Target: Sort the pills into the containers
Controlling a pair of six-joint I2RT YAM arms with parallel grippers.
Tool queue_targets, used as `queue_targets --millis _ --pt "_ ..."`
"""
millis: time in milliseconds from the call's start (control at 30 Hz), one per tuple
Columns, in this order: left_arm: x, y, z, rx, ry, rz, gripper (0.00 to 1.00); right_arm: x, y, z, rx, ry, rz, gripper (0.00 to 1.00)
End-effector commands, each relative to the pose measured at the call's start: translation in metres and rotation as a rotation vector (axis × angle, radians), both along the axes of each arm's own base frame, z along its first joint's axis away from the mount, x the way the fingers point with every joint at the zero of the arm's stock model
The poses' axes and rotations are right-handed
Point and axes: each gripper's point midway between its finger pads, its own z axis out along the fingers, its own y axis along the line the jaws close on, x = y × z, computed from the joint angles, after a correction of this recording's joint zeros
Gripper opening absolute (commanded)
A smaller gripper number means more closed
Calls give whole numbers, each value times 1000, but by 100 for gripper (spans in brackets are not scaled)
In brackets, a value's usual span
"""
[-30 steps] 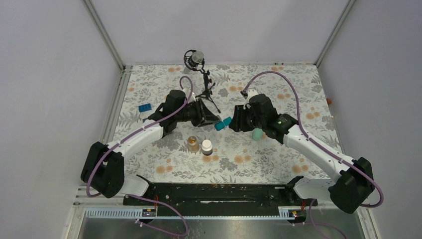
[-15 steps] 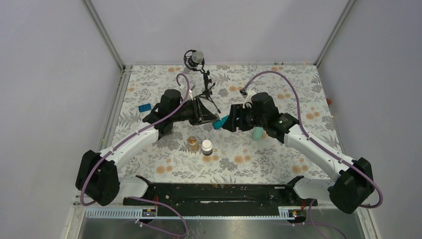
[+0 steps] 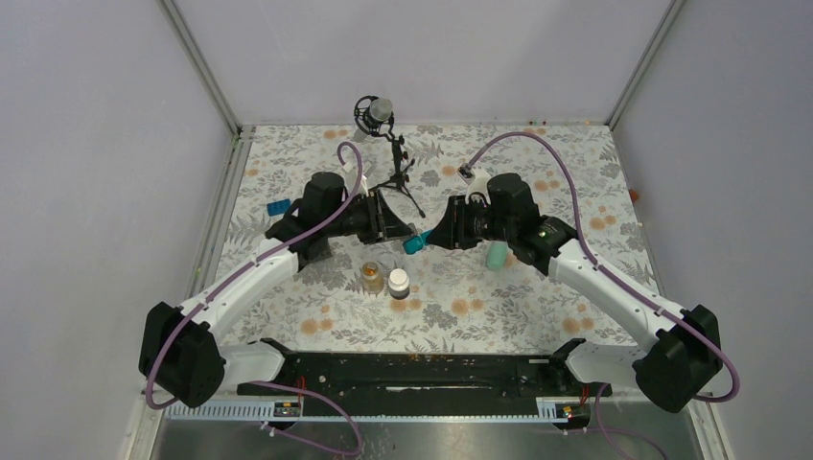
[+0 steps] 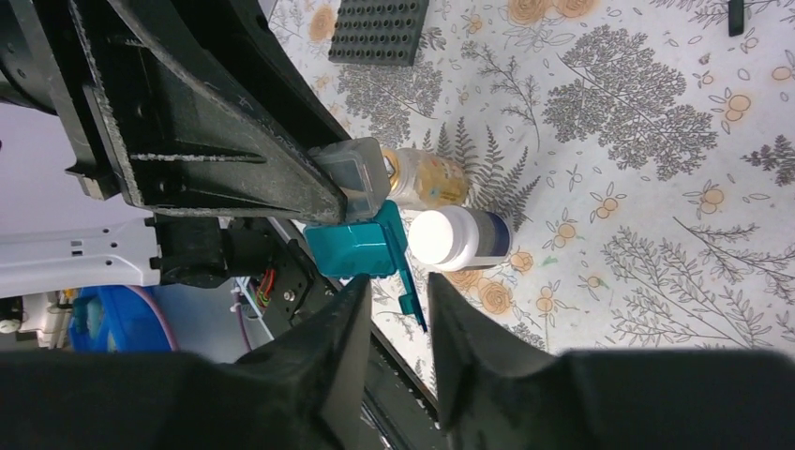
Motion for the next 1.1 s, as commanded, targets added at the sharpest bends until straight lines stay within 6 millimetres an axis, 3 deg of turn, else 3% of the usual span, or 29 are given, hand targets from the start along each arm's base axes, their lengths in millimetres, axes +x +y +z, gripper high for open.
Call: queue_targets --millis 0,133,200,233,300,333,467,500,733,867,1067 --pt "-1 -1 35 -51 -104 -33 0 2 10 29 81 -47 35 31" --pt "-3 -2 35 -61 -103 -44 3 2 11 28 86 -44 34 19" --pt "-4 -2 36 -65 -101 -49 10 3 11 28 84 -44 29 2" --pt "-4 -2 36 -65 -101 -53 17 4 10 27 79 -41 22 0" --pt "-3 0 33 -51 -101 -41 49 6 8 25 61 -35 7 0" --pt "0 2 31 -35 -103 -22 60 7 6 23 50 -33 -3 0" --pt "12 21 18 60 -127 85 94 12 -2 7 -15 -21 -38 0" --pt "16 27 14 91 -135 119 98 13 -4 1 -38 -14 -45 0" --pt "29 66 1 262 -193 279 99 34 -22 -63 -205 67 -91 0" --pt "28 81 3 316 -239 314 99 34 -29 -104 -328 80 8 0" --pt "26 94 14 327 -291 371 98 48 -36 -134 -372 123 61 0"
